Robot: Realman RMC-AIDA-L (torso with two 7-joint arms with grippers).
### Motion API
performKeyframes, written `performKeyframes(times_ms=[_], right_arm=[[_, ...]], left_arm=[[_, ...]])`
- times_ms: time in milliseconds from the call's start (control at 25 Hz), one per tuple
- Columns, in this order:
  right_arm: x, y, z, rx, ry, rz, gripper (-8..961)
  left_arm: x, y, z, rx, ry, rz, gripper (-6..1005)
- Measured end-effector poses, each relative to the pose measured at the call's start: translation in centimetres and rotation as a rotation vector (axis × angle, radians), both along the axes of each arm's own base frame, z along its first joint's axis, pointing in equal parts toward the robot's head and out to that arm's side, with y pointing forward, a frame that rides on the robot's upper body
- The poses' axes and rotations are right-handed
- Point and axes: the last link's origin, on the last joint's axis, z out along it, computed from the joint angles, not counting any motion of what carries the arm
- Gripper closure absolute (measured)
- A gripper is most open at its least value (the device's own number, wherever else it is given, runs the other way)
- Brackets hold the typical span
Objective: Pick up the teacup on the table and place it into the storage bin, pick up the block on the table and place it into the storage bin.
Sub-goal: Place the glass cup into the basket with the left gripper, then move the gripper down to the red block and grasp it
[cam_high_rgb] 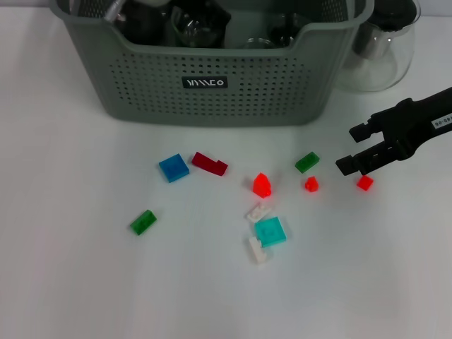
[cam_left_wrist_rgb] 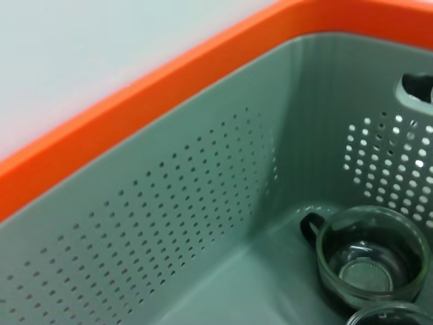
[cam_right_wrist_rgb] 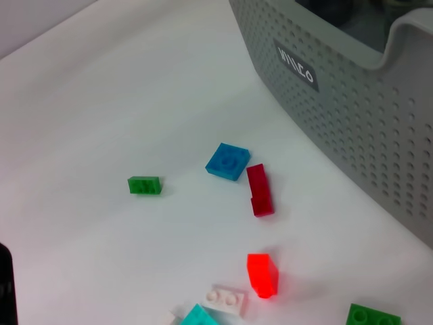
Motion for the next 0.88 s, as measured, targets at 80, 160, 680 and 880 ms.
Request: performKeyframes(times_ms=[80, 160, 680, 880], right_arm=[[0.0, 0.0, 0.0, 0.0, -0.001, 0.003, 26], [0.0, 0.0, 0.1, 0.0, -0.001, 0.006, 26], [-0.1, 0.4, 1.4, 0.01, -0.009, 0.025, 26], [0.1, 0.5, 2.0, 0.013, -0.022, 0.039, 25]], left_arm=[[0.4, -0.1, 0.9, 0.004, -0.015, -0.007, 535], [0.9, -0.4, 2.0, 0.02, -0.038, -0.016, 471], [4.1, -4.9, 12.1, 0.11, -0.31, -0.067, 274], [3.0, -11.2, 13.6, -0.121, -0.573, -0.256, 231]])
